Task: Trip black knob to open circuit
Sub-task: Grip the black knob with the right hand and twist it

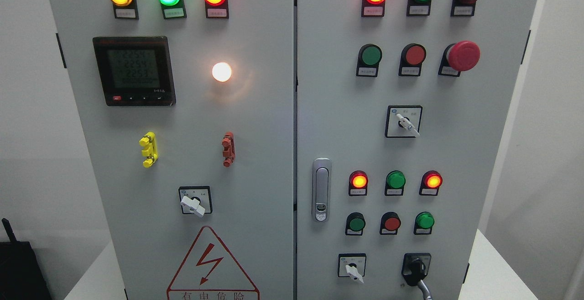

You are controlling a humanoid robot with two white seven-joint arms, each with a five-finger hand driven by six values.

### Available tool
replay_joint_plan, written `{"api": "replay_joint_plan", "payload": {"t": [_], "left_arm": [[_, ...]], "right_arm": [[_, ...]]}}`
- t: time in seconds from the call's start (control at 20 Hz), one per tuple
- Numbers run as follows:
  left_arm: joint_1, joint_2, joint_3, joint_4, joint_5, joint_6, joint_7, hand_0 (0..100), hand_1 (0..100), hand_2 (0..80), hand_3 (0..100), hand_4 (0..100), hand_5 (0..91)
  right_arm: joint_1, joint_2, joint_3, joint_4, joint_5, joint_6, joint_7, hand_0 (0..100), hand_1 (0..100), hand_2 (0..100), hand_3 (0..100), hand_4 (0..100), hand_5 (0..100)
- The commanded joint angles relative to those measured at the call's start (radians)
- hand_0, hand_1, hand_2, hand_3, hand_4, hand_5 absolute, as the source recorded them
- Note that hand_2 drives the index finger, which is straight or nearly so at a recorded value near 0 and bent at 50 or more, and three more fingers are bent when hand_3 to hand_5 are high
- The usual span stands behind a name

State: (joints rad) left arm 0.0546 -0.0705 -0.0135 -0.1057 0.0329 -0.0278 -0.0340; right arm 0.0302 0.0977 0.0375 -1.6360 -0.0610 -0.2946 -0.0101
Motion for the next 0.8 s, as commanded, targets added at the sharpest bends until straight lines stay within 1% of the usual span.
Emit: {"api": "replay_joint_plan", "payload": {"t": [0.0, 0.25, 0.75], "left_arm": [[-0.002, -0.002, 0.001, 0.0, 0.002, -0.001, 0.0, 12, 39, 0.0, 0, 0, 0.0], [-0.002, -0.002, 0.001, 0.0, 0.002, -0.001, 0.0, 12, 39, 0.0, 0, 0, 0.0], [-0.004, -0.002, 0.001, 0.0, 0.002, -0.001, 0.0, 12, 39, 0.0, 0, 0, 0.0]], "right_arm": [[-0.016, 0.005, 0.041, -0.048, 0.012, -0.014, 0.025, 100, 85, 0, 96, 90, 92], [-0.018, 0.004, 0.051, -0.047, 0.012, -0.014, 0.024, 100, 85, 0, 96, 90, 92], [-0.026, 0.004, 0.053, -0.048, 0.01, -0.015, 0.018, 100, 85, 0, 96, 90, 92]]}}
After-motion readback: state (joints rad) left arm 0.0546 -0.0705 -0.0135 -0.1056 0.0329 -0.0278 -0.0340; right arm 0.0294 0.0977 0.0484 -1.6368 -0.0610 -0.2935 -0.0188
